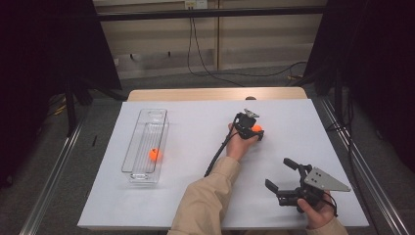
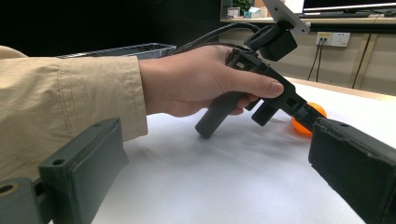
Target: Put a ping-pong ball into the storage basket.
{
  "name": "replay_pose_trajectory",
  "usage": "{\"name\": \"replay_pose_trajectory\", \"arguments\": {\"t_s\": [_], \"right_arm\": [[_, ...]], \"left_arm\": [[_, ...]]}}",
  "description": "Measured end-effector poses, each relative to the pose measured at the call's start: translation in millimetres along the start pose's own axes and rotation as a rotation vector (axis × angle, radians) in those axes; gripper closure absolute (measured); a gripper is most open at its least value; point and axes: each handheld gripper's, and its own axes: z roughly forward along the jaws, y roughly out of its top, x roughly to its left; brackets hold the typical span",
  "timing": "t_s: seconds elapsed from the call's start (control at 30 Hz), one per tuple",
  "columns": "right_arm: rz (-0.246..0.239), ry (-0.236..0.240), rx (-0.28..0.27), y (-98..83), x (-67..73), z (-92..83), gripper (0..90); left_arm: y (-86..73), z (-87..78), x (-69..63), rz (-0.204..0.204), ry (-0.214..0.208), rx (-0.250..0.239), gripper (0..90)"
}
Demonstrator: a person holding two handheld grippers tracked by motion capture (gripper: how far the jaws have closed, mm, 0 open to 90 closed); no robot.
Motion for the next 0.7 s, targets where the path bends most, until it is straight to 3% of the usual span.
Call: {"name": "replay_pose_trajectory", "arguments": {"t_s": [0.37,0.7], "right_arm": [[-0.002,-0.001,-0.002,0.1,-0.6,-0.2,3.0],[-0.005,-0.002,-0.002,0.1,-0.5,-0.2,3.0]], "left_arm": [[-0.3,-0.3,0.2,-0.015,-0.001,-0.002,50.7],[-4.4,-9.3,-2.6,-0.023,-0.031,0.006,50.8]]}}
